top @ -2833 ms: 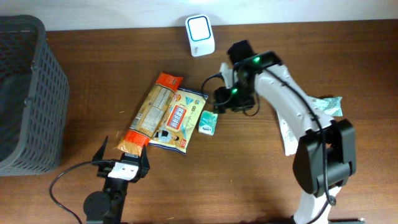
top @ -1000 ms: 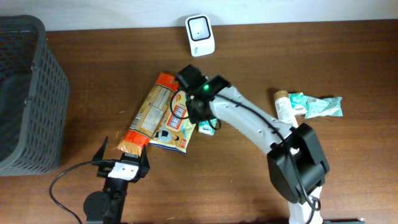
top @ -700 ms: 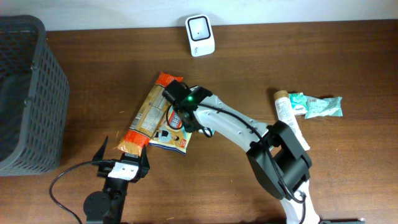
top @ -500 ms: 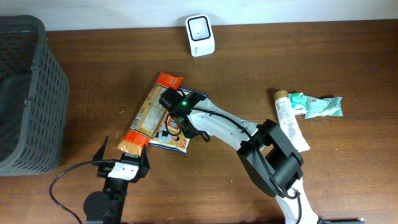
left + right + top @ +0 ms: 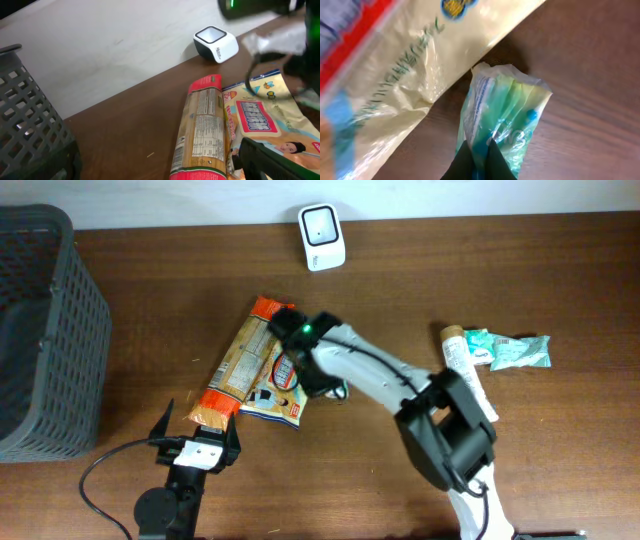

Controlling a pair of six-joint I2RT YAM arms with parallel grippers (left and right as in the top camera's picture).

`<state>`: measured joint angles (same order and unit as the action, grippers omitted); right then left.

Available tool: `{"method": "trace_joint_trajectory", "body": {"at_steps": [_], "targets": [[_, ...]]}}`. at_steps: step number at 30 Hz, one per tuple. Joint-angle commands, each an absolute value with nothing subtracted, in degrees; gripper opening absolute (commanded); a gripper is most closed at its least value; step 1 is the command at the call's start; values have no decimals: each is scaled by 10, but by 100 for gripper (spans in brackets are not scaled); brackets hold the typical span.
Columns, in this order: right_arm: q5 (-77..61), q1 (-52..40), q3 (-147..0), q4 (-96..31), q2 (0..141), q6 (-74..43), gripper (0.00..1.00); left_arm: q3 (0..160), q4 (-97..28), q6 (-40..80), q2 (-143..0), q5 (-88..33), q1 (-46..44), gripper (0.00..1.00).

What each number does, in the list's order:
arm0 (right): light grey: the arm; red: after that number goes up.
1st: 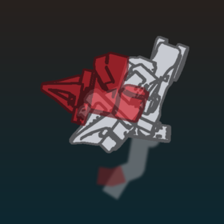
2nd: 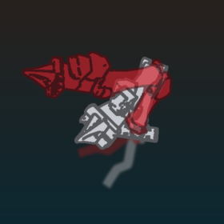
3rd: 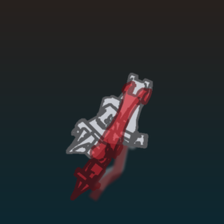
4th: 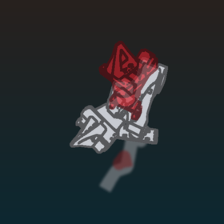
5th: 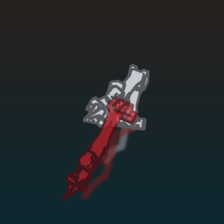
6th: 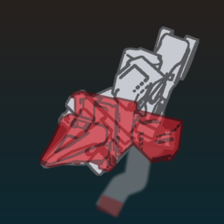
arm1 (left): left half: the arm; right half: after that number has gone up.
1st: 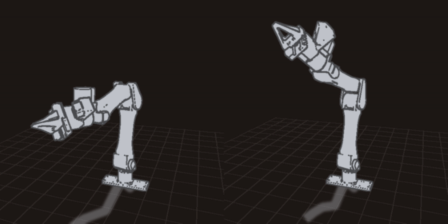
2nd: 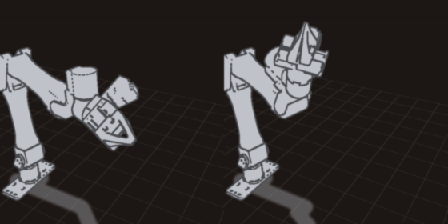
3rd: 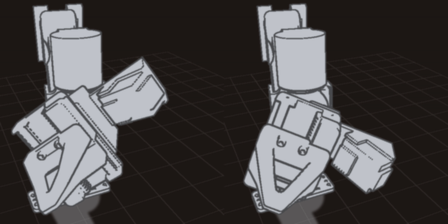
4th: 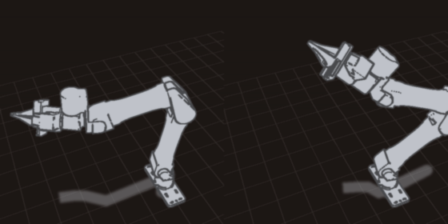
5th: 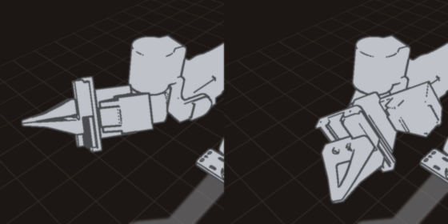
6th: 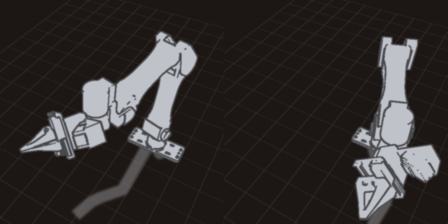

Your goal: Scan the item barcode

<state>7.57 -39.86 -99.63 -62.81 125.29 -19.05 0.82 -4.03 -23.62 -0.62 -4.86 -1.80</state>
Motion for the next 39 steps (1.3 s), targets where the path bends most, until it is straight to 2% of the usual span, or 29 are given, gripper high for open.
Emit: {"method": "trace_joint_trajectory", "body": {"at_steps": [1, 3, 8, 12, 16, 18, 26, 29, 32, 33, 38, 39], "targets": [[-164, -331, -1016, -636, 1173, -103, 4, 5, -42, -243, -4, -47, -17, 99], [-299, -279, -1014, -662, 1175, -40, 4, 5, -42, -243, -4, -47, -17, 99], [-435, -227, -951, -667, 1177, 68, 4, 5, -42, -243, -4, -47, -17, 99], [-508, -204, -854, -592, 1178, 77, 4, 5, -42, -243, -4, -47, -17, 99], [-503, -176, -800, -550, 1178, 77, 4, 5, -42, -243, -4, -47, -17, 99], [-453, -176, -797, -544, 1178, 78, 4, 5, -42, -243, -4, -47, -17, 99], [-438, -176, -801, -531, 1176, 90, 4, 5, -42, -243, -4, -47, -17, 99], [-338, -177, -831, -541, 1157, 46, 4, 5, -42, -243, -4, -47, -17, 99], [-111, -195, -848, -557, 1109, -39, 4, 5, -42, -243, -4, -47, -17, 99], [-27, -211, -848, -571, 1106, -70, 4, 5, -42, -243, -4, -47, -17, 99], [210, -325, -847, -596, 1123, -258, 5, 5, -42, -243, -4, -47, -17, 99], [217, -343, -847, -593, 1129, -267, 29, 5, -42, -243, -4, -47, -17, 99]]}}
